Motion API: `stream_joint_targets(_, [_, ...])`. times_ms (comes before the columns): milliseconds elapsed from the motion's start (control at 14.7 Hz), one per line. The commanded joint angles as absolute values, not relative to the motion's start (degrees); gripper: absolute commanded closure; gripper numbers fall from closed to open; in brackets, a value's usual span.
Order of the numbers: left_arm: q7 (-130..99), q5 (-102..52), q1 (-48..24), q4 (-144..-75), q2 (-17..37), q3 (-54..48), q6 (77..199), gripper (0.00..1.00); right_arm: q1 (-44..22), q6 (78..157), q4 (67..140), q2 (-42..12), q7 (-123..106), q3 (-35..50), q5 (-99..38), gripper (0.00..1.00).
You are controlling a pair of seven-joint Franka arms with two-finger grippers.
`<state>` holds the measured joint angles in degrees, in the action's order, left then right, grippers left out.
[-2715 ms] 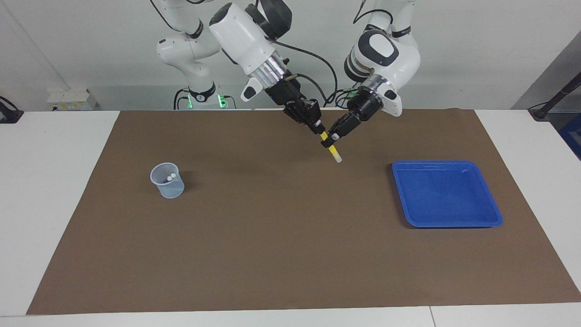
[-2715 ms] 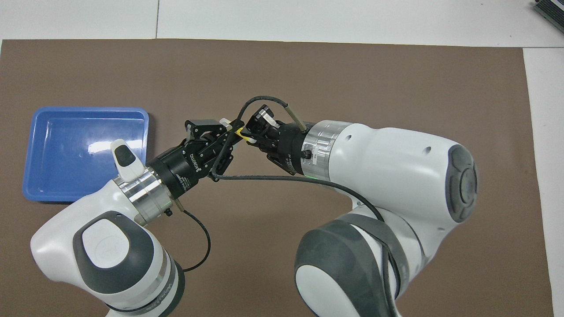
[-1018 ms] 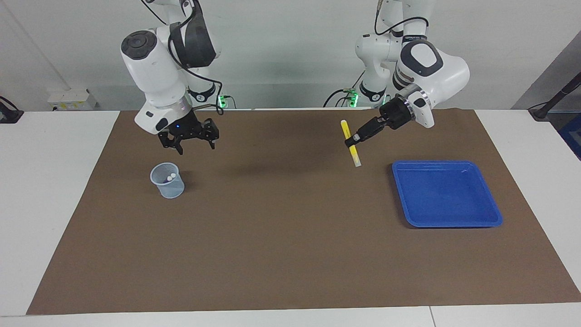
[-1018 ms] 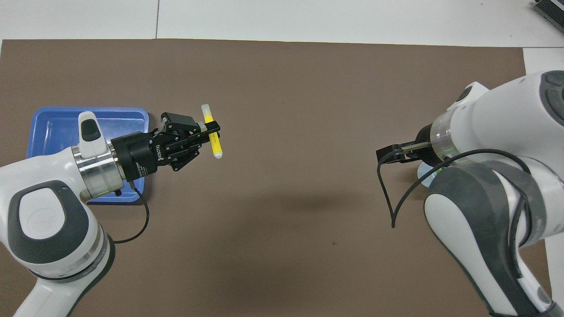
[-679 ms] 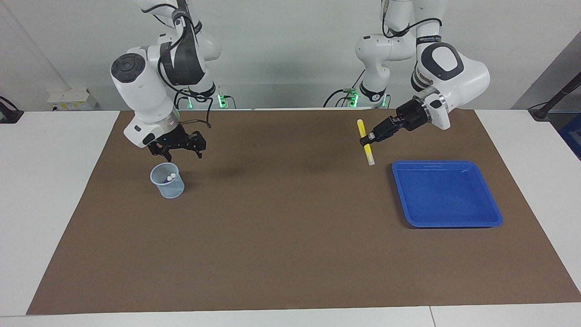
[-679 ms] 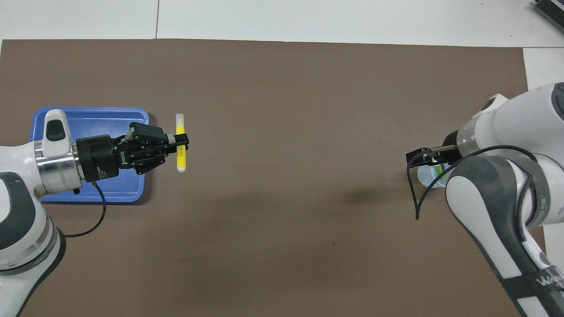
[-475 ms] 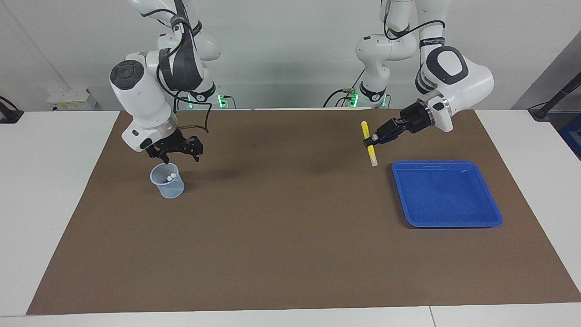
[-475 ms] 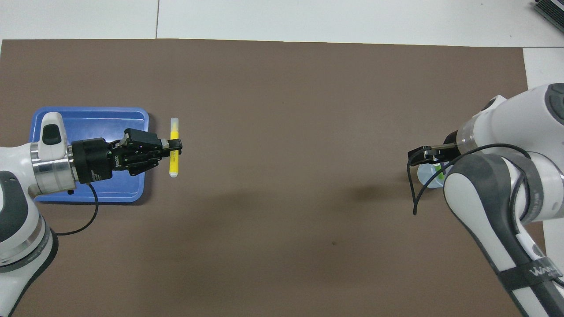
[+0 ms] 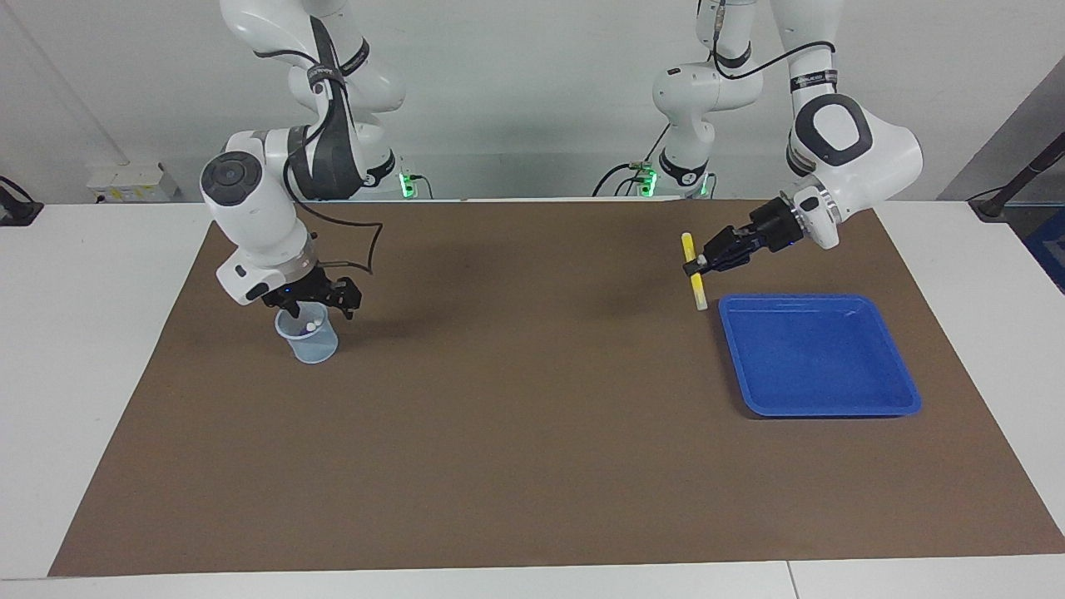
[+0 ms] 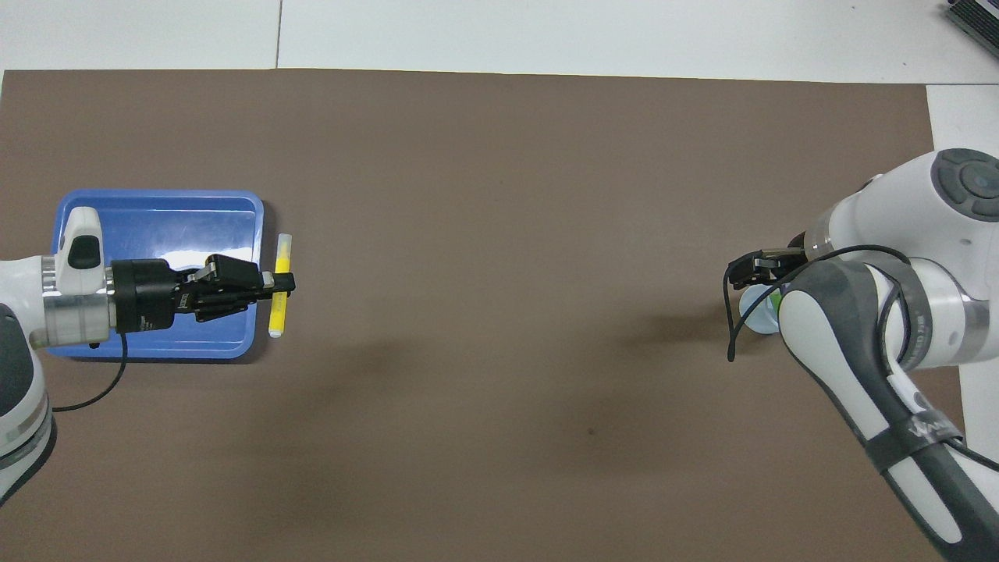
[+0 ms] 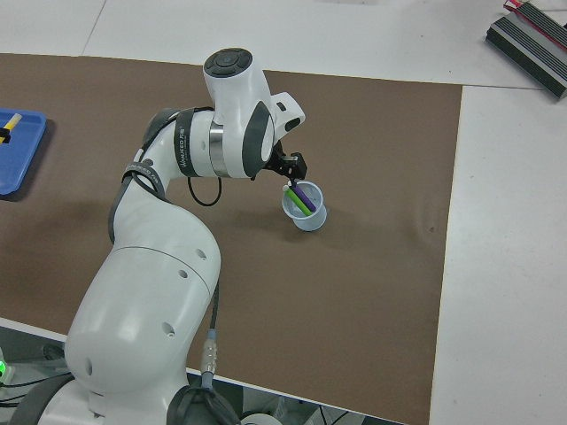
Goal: Right arm passes pens to left for tray arrangement
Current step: 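Lower the yellow pen into the blue tray and open the left gripper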
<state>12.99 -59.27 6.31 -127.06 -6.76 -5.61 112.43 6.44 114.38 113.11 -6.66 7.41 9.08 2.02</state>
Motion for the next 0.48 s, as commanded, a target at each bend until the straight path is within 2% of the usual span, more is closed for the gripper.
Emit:
stream_joint_targets(0, [16.0, -51.9, 10.0, -126.7, -6.5, -5.9, 110.7, 1.0, 8.4, 114.4, 113.6, -6.6, 8.6, 9.9, 3.4, 0.0])
stream_joint_targets(136, [18.0, -46.6, 11.0, -126.2, -6.2, -5.9, 110.9, 1.0, 8.9, 114.0, 114.6, -6.3, 8.6, 9.9, 3.4, 0.0])
stream_joint_targets(272, [18.8, -41.5, 11.1, -125.4, -5.5, -5.8, 111.9, 1.0, 9.2, 113.5, 115.0, -6.1, 8.7, 9.9, 3.3, 0.12])
stream_joint_targets(407, [19.6, -35.9, 11.1, -124.5, -4.7, -5.8, 113.5, 1.0, 9.2, 111.6, 115.0, -5.9, 10.0, 9.9, 3.2, 0.16])
